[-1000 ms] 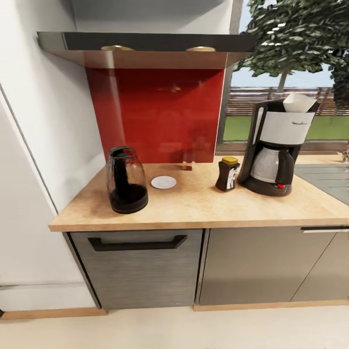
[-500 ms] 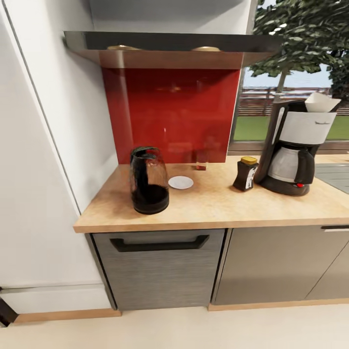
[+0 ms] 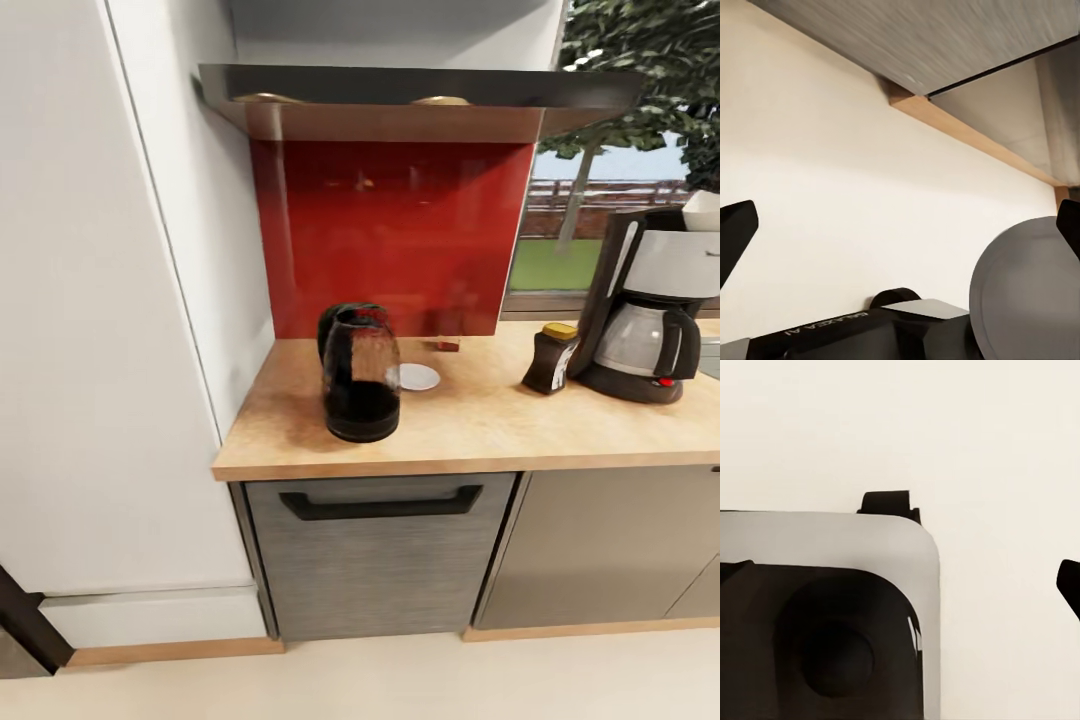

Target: Set up a coffee station on the kitchen countertop: keep the coffee maker on the countertop, move the bottle of coffee from the kitchen shelf to the counter next to the coffee maker, place a paper coffee filter on top of the coffee maker, put the saucer next to the coffee maker with the coffee cup on the saucer, and place the electric kettle next to the coffee maker.

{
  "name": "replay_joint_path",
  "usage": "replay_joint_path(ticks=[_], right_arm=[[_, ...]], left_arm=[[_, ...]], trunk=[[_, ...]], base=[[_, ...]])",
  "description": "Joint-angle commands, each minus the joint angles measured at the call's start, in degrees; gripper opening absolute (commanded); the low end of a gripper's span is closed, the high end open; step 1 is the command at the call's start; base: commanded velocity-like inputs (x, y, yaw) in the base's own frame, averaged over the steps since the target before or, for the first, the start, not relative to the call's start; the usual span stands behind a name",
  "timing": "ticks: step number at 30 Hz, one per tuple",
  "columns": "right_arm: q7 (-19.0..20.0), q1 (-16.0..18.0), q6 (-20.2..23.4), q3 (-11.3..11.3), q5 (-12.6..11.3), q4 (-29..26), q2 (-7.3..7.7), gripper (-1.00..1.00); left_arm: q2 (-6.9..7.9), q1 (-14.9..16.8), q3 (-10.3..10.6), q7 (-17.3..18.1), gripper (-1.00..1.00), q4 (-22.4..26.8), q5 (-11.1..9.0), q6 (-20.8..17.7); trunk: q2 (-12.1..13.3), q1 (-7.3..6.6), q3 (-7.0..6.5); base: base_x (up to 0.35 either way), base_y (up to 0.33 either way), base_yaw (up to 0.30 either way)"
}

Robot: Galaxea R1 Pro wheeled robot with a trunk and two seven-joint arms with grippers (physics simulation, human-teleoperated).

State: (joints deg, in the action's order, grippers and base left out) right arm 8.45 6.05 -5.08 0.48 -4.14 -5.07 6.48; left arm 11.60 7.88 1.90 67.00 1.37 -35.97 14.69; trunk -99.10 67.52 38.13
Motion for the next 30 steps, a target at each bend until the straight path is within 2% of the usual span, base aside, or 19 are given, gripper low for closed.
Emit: replay_joint_path(ticks=[1,11,20,30], right_arm=[[0.3,0.0,-0.2,0.1,-0.4,0.1,0.02,1.00],[0.3,0.0,-0.2,0.1,-0.4,0.1,-0.10,1.00],[0.3,0.0,-0.2,-0.2,-0.7,1.8,-0.19,1.00],[0.5,0.0,-0.2,0.2,-0.4,1.7,-0.07,1.00]], left_arm=[[0.00,0.0,0.2,0.1,1.00,0.0,-0.2,0.3],[0.00,0.0,0.2,0.0,1.00,-0.1,-0.2,0.3],[-0.05,0.0,0.2,0.0,1.00,-0.1,-0.2,0.3],[-0.29,0.0,0.3,-0.2,1.00,0.0,-0.2,0.3]], trunk=[[0.0,-0.01,0.05],[0.0,-0.01,0.05],[0.0,-0.01,0.05],[0.0,-0.01,0.05]], base=[[0.000,0.309,0.000],[0.000,0.280,0.000],[0.000,0.032,-0.037],[0.000,0.001,-0.232]])
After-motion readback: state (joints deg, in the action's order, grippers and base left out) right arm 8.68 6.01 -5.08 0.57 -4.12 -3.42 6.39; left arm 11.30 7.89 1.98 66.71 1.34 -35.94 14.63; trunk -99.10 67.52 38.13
